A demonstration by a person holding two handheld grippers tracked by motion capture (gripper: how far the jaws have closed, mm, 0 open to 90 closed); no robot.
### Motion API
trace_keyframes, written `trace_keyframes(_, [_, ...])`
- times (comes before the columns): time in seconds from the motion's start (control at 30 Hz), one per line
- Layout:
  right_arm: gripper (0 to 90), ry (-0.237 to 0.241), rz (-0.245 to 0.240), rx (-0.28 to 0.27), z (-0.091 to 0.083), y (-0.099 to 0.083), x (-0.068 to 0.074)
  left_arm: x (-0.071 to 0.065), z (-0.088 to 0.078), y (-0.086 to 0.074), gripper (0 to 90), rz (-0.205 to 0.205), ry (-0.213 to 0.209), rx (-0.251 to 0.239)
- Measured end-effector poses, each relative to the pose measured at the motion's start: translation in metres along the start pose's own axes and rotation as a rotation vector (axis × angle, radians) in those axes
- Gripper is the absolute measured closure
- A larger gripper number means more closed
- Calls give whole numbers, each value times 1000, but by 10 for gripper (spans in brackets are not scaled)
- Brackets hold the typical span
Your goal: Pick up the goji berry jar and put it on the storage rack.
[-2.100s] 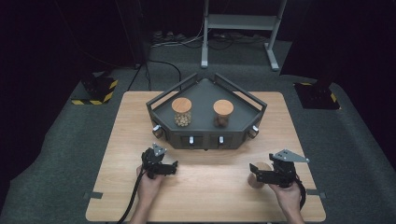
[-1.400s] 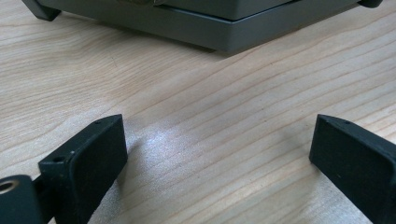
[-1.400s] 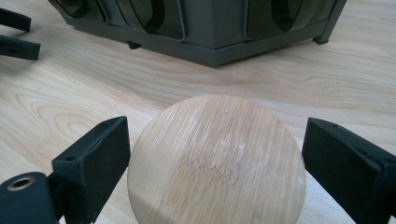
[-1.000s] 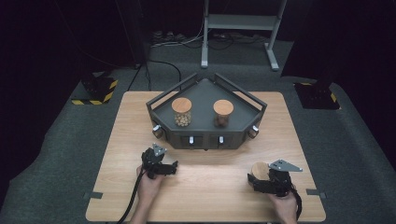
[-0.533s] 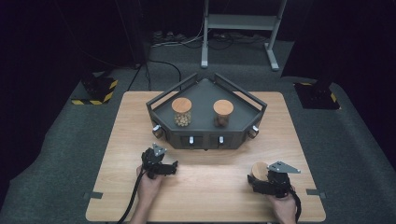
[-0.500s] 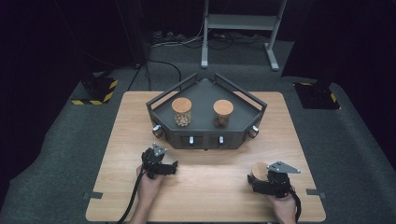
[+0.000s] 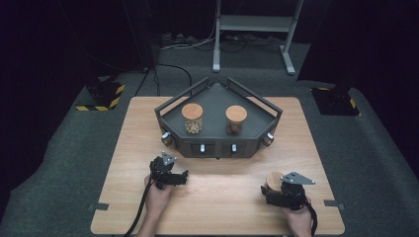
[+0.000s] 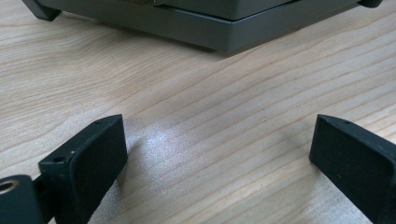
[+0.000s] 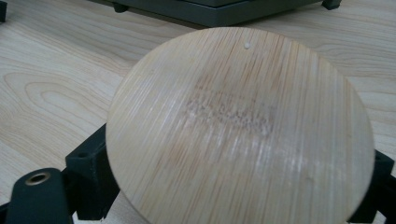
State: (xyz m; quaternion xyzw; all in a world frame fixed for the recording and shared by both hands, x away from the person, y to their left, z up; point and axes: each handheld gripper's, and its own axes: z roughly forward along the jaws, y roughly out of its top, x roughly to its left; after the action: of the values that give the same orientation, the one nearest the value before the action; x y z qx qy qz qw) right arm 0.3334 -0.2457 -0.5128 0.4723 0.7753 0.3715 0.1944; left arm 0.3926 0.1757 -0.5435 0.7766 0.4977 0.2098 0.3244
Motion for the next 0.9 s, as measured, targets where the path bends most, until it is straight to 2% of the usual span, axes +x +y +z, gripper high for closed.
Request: trace_keyframes(0.9, [177,-36,9,-6,8,-10,4,0,0,0,42,-1,0,-1])
